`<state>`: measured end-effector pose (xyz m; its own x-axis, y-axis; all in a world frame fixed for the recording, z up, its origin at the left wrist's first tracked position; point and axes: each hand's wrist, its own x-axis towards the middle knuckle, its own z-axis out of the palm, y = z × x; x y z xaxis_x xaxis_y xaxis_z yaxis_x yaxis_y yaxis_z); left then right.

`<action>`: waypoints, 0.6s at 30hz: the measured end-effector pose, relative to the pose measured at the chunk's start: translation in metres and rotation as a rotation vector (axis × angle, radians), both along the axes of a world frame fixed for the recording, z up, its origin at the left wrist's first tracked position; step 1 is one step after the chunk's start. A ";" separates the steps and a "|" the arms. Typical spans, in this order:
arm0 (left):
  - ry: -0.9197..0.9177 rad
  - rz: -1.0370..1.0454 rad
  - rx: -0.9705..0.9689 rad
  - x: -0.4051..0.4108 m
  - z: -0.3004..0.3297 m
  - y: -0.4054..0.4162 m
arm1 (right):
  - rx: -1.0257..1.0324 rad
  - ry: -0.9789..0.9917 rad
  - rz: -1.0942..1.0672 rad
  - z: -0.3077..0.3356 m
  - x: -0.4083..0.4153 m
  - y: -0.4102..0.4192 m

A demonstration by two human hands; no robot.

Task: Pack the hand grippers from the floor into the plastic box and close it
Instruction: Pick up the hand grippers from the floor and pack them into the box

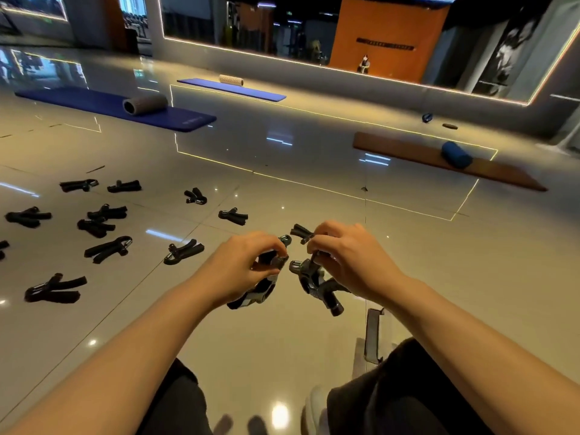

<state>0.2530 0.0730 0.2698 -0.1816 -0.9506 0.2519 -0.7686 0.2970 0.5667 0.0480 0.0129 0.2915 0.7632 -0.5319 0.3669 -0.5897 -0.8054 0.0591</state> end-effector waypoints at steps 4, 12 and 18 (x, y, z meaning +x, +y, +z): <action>-0.039 -0.072 -0.025 -0.024 0.003 -0.004 | 0.022 -0.049 -0.043 -0.014 -0.013 -0.002; -0.164 -0.184 0.069 -0.104 -0.007 -0.049 | 0.216 0.135 -0.110 -0.053 -0.122 -0.027; -0.308 -0.300 0.089 -0.195 -0.035 -0.091 | 0.361 0.125 -0.246 -0.062 -0.240 -0.052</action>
<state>0.0581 -0.0184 0.2343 -0.5072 -0.8596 0.0625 -0.7925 0.4937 0.3580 -0.1921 -0.0387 0.2296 0.6244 -0.7802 0.0377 -0.7727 -0.6240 -0.1167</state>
